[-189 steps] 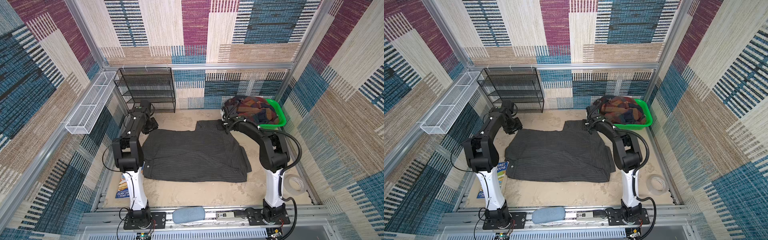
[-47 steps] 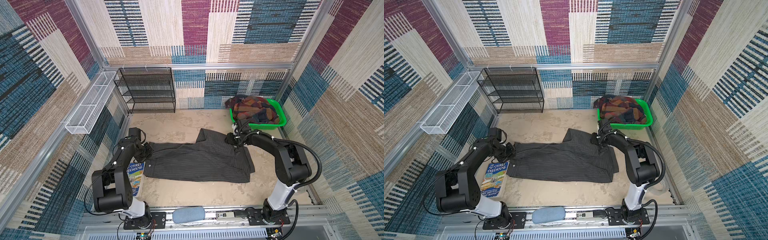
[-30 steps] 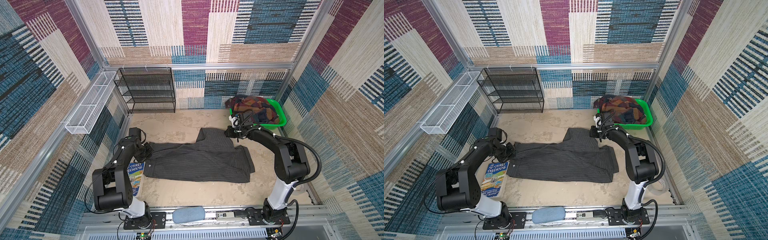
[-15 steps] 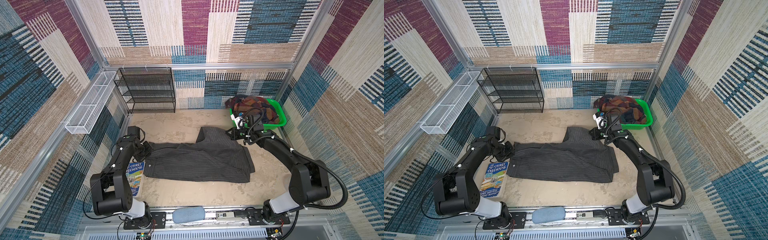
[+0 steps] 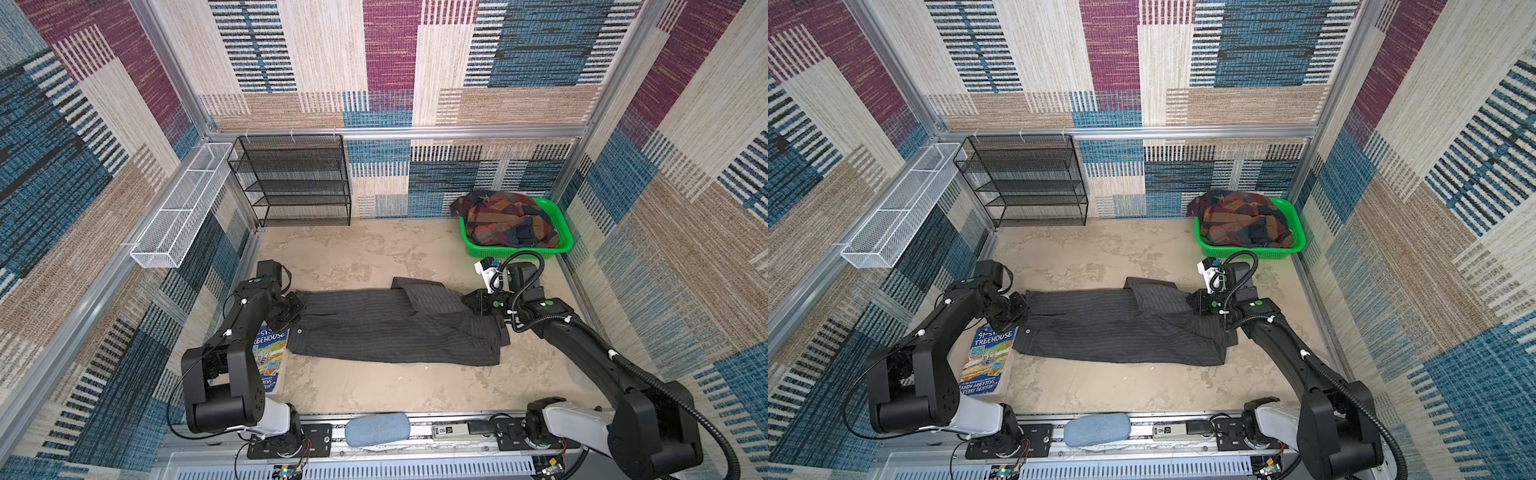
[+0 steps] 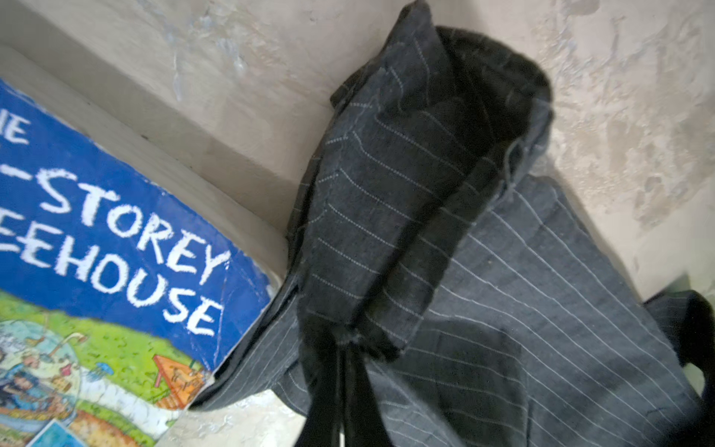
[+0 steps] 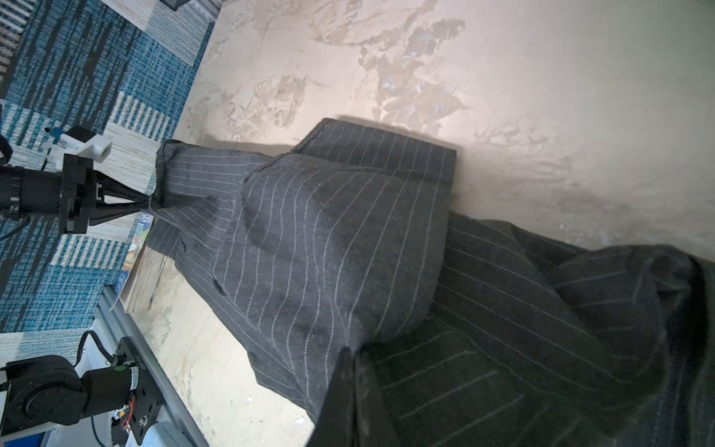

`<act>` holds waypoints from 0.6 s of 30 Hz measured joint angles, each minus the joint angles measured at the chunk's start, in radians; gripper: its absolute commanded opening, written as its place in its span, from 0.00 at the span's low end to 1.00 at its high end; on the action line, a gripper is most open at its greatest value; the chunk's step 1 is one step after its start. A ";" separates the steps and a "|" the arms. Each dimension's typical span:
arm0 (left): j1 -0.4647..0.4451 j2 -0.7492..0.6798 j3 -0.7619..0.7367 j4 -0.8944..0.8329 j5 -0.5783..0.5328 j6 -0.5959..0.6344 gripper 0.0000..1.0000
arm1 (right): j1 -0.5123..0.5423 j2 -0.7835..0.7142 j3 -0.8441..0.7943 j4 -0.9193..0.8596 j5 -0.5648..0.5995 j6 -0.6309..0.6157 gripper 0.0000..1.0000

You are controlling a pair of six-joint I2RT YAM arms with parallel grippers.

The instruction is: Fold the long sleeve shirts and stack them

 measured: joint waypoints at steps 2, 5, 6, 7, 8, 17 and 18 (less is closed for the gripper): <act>0.000 -0.002 -0.010 -0.005 -0.007 0.011 0.00 | 0.000 -0.009 -0.013 -0.001 0.010 0.017 0.20; 0.001 -0.004 -0.011 -0.010 -0.021 0.016 0.03 | 0.000 -0.019 -0.032 -0.008 0.024 0.043 0.33; 0.002 -0.006 -0.010 -0.012 -0.024 0.017 0.08 | 0.000 -0.023 -0.037 -0.015 0.028 0.053 0.36; 0.002 -0.009 -0.007 -0.017 -0.029 0.017 0.12 | 0.000 -0.027 -0.038 -0.018 0.034 0.059 0.38; 0.002 -0.013 0.000 -0.027 -0.039 0.018 0.20 | 0.000 -0.032 -0.038 -0.021 0.035 0.064 0.39; 0.002 -0.130 0.111 -0.122 -0.163 0.022 0.47 | 0.000 -0.002 0.050 0.008 0.061 0.096 0.39; 0.002 -0.141 0.119 -0.129 -0.179 0.025 0.47 | 0.001 0.018 0.058 0.020 0.060 0.097 0.39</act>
